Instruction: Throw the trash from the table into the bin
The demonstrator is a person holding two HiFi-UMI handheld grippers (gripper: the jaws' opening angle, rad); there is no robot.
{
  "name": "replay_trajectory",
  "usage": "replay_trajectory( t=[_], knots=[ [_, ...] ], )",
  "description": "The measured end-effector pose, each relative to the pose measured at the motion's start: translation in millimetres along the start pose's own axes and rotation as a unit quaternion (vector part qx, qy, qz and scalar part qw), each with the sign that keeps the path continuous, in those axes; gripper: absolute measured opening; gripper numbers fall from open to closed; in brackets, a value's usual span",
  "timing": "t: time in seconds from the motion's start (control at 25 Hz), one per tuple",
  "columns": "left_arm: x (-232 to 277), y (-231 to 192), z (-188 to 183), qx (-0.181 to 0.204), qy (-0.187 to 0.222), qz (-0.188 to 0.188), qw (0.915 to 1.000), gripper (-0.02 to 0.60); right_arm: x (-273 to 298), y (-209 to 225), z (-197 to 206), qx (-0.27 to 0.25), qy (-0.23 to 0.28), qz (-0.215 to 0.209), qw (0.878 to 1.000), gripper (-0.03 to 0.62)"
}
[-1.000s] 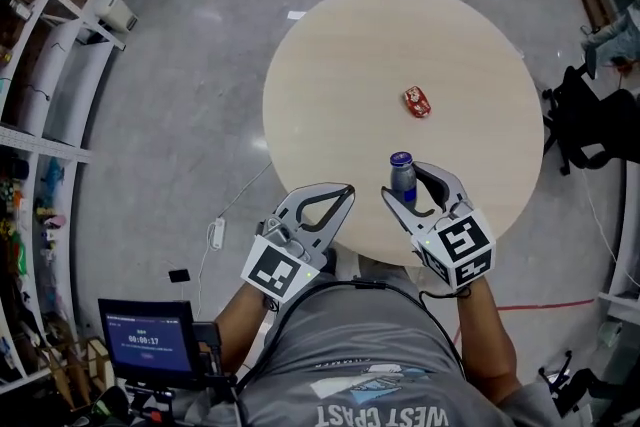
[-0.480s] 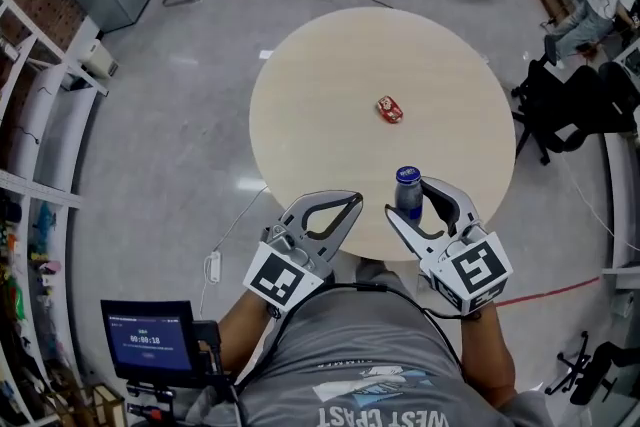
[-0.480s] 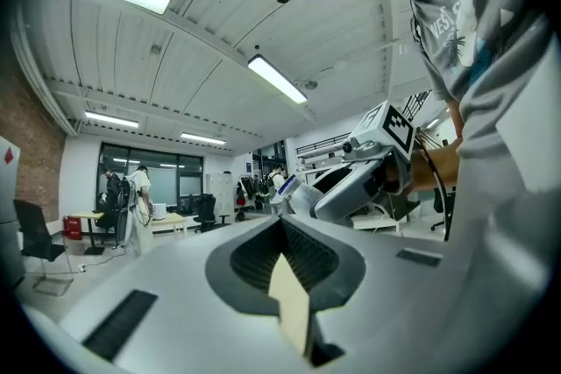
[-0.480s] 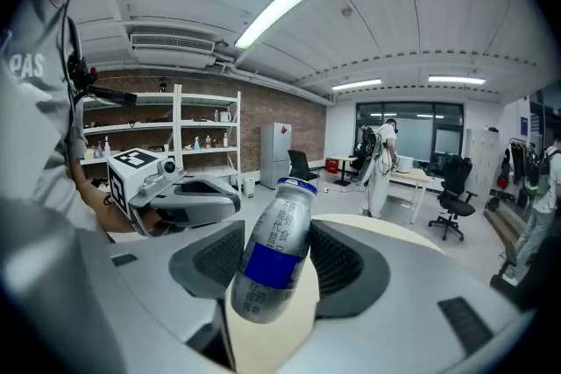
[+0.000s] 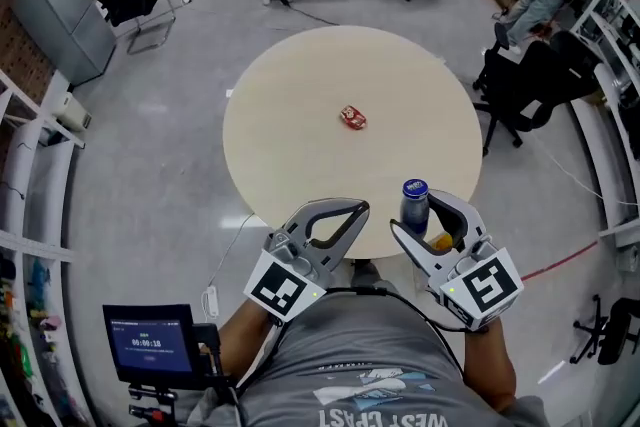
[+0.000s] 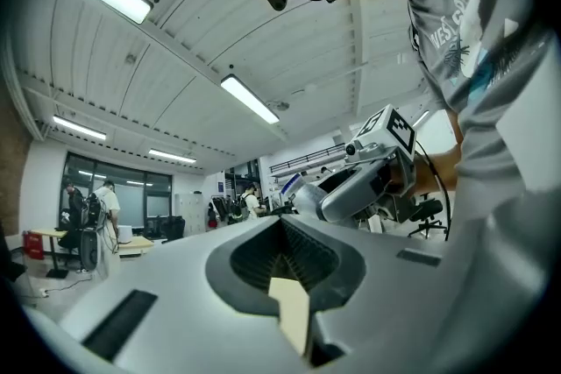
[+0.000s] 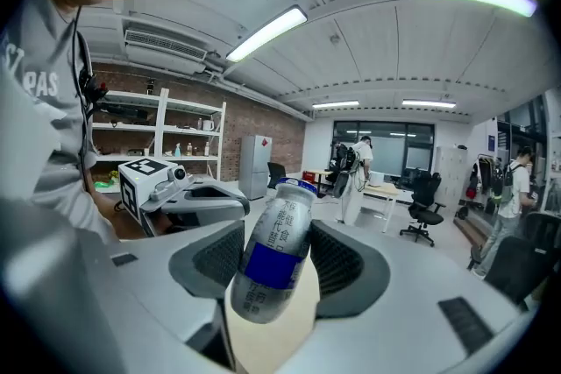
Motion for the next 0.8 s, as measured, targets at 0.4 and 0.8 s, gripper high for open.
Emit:
replay_trajectory(
  t=[0.4,0.8],
  knots=[
    [17.0,42.3,-33.9,-0.004,0.031,0.083,0.9961,0.041,-72.4,-4.0,-2.2,0.024,0.004,0.09,0.996,0.242],
    [59.8,90.7,-56.3,-0.009,0.025,0.157,0.9872,0.041,-145.4,13.4,14.5,0.069,0.005,0.157,0.985,0.242]
  ],
)
Point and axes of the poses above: the fingertips, and each gripper's own axes: x forward along the fingers, y to its right, z out of its underside, the point moved 3 cm from there along -x, backward along the fingers, and after that the axes turned 2 degrees about -z, right-handed, at the moved point
